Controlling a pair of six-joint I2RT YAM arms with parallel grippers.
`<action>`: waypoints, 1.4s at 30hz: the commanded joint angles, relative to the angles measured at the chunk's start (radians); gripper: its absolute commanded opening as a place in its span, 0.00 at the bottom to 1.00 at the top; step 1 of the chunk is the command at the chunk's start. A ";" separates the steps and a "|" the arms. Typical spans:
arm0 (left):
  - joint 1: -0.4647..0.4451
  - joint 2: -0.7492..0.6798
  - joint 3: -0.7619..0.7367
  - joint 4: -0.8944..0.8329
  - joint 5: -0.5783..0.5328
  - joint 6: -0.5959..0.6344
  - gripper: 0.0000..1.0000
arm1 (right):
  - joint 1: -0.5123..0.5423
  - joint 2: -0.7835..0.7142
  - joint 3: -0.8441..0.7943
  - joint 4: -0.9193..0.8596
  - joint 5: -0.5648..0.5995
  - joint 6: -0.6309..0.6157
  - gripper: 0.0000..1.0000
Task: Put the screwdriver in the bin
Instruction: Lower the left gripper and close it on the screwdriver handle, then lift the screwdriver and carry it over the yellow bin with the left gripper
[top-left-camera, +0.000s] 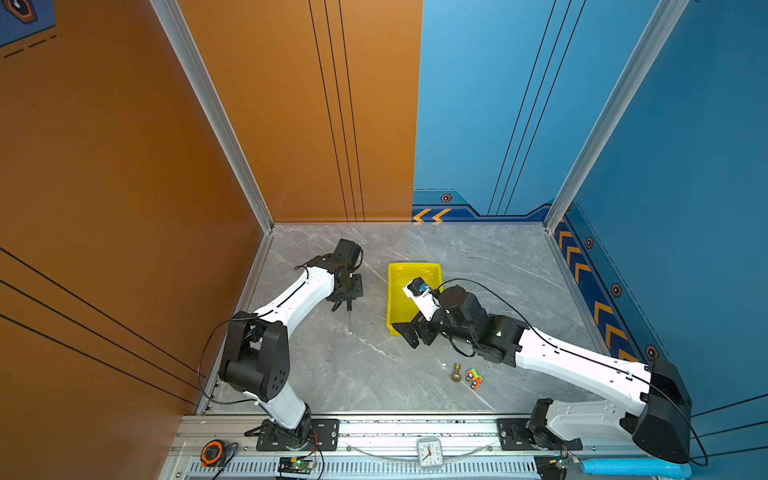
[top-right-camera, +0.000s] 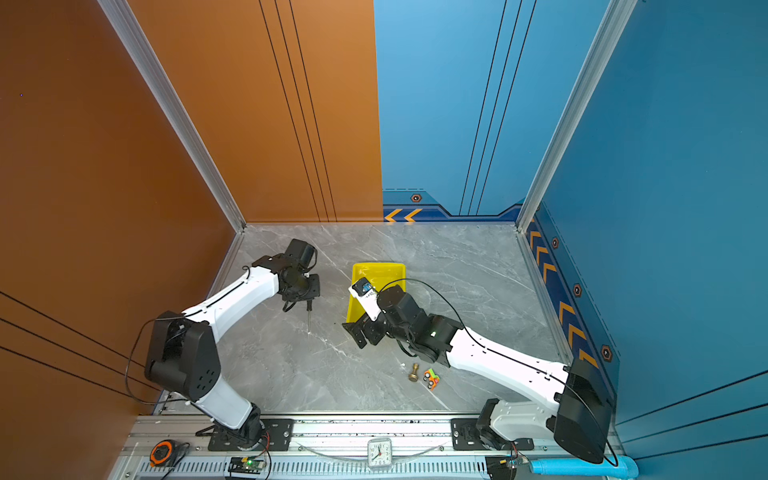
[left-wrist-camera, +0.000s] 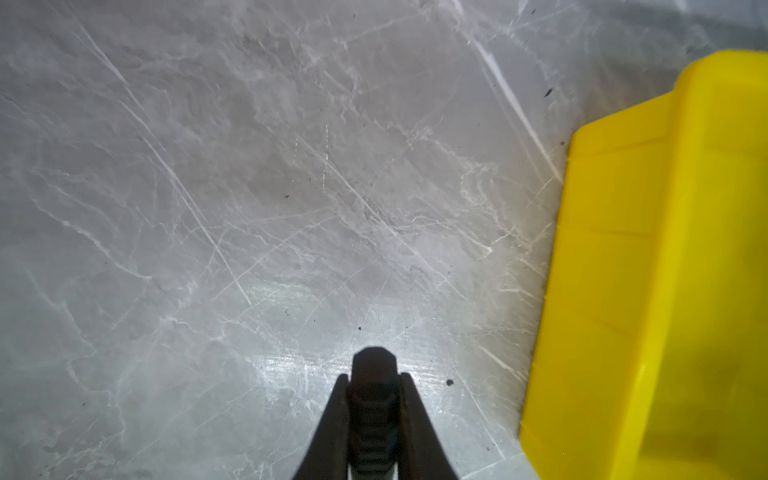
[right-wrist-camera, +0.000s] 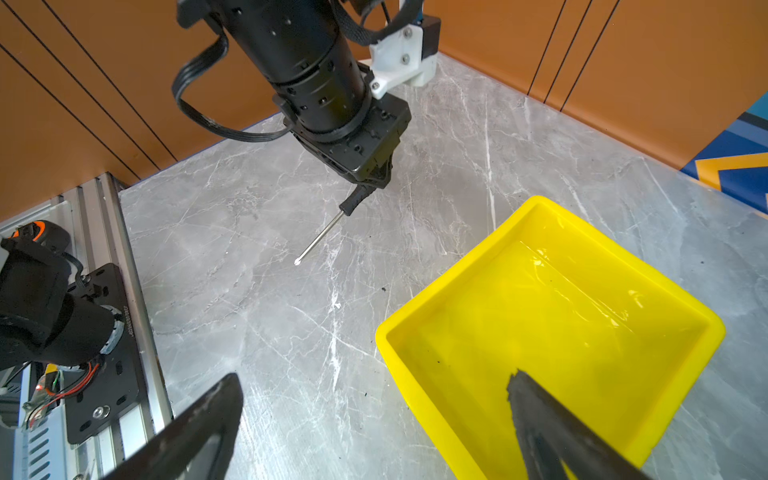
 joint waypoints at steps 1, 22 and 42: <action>0.002 -0.032 0.055 -0.052 -0.002 0.022 0.00 | -0.008 -0.022 0.037 0.029 0.032 0.020 1.00; -0.075 0.183 0.462 -0.095 0.115 -0.048 0.00 | -0.096 -0.096 -0.020 0.031 0.084 0.047 1.00; -0.276 0.544 0.764 -0.095 0.165 -0.214 0.00 | -0.188 -0.225 -0.138 0.021 0.078 0.104 1.00</action>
